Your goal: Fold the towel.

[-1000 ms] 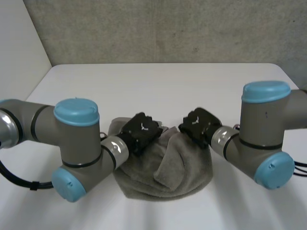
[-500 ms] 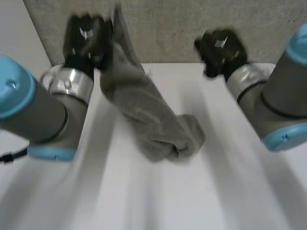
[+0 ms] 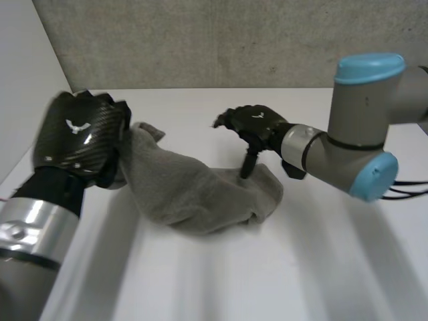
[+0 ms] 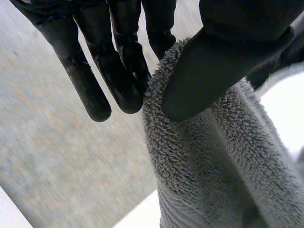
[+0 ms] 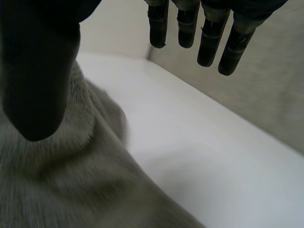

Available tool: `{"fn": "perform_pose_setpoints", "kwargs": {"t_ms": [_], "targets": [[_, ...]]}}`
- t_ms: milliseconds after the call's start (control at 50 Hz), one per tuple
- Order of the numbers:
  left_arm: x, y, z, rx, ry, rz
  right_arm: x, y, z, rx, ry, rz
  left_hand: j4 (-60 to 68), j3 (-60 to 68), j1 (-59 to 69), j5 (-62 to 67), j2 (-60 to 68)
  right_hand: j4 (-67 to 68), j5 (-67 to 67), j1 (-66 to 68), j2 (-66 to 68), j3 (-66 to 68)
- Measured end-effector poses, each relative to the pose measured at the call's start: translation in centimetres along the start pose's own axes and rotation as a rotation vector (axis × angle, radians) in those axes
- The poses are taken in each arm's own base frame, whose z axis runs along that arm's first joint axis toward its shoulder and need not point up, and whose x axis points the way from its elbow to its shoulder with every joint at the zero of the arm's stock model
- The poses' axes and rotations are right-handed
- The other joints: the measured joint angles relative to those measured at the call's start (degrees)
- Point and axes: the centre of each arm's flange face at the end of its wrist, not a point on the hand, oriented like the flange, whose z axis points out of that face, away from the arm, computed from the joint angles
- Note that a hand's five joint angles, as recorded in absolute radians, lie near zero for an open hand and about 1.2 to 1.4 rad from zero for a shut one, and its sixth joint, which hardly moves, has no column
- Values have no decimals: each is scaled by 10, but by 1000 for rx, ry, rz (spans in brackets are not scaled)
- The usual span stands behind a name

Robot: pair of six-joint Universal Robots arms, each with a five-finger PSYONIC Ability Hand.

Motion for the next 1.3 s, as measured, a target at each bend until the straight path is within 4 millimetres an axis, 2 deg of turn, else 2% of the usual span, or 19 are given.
{"fn": "perform_pose_setpoints", "kwargs": {"t_ms": [120, 260, 300, 340, 420, 640, 680, 720, 800, 840, 900, 960, 1040, 1100, 1220, 1240, 1260, 1280, 1300], "targets": [[-7, -21, -17, 52, -13, -6, -2, 4, 24, -2, -156, 203, 0, 0, 0, 0, 0, 0, 0, -1, 0, 0], [-8, -22, -26, 32, -6, -17, -20, 41, 46, -88, -275, 328, 0, 0, 0, 0, 0, 5, 10, 10, 7, 7], [-8, -21, -26, 26, -5, -20, -27, 50, 49, -111, -293, 338, 0, 0, 0, 0, 0, 94, 117, 122, 110, 100], [-8, -20, -25, 22, -5, -24, -37, 59, 52, -136, -310, 341, 0, 0, 0, 0, 0, 349, 372, 376, 375, 358], [-9, -21, -20, 29, -11, -26, -45, 58, 52, -139, -317, 331, 0, 0, 0, 0, 0, 581, 594, 606, 591, 588], [-19, -37, 13, 119, -66, -24, -34, -8, 30, -4, -258, 256, 0, 0, 0, 0, 0, 613, 627, 630, 603, 621], [-21, -41, 20, 145, -77, -24, -23, -22, 26, 42, -186, 227, 0, 0, 0, 0, 0, 613, 627, 630, 603, 621], [-23, -47, 30, 180, -91, -26, -3, -46, 19, 130, -49, 182, 0, 0, 0, 0, 0, 613, 627, 630, 603, 621], [-26, -57, 47, 250, -117, -32, 34, -100, -6, 342, 213, 110, 0, 0, 0, 0, 0, 613, 627, 632, 604, 621], [-27, -60, 55, 283, -128, -38, 44, -122, -21, 434, 290, 84, 0, 0, 0, 0, 0, 613, 627, 632, 605, 621], [-28, -62, 66, 334, -148, -49, 47, -145, -43, 537, 343, 43, 0, 0, 0, 0, 0, 613, 627, 632, 610, 621], [-28, -57, 78, 366, -164, -58, 41, -152, -58, 578, 347, -3, 0, 0, 0, 0, 0, 613, 628, 632, 613, 621], [-24, -38, 89, 345, -165, -61, 30, -137, -64, 522, 333, -63, 0, 0, 0, 0, 0, 614, 628, 632, 613, 621], [-17, -9, 96, 271, -146, -58, 19, -107, -63, 392, 315, -127, 0, 0, 0, 0, 0, 614, 628, 632, 613, 621], [4, 56, 88, 49, -75, -47, -8, -27, -60, 45, 236, -284, 0, 0, 0, 0, 0, 614, 628, 632, 613, 622], [9, 71, 83, -9, -56, -43, -15, -4, -62, -52, 204, -323, 0, 0, 0, 0, 0, 614, 628, 632, 613, 622], [11, 77, 81, -33, -48, -41, -18, 4, -63, -88, 191, -338, 0, 0, 0, 0, 0, 614, 628, 632, 613, 622], [15, 89, 75, -85, -31, -38, -24, 22, -65, -166, 160, -366, 0, 0, 0, 0, 0, 614, 628, 632, 613, 622], [17, 93, 72, -107, -23, -36, -26, 28, -67, -192, 150, -374, 0, 0, 0, 0, 0, 614, 628, 632, 613, 622]]}}
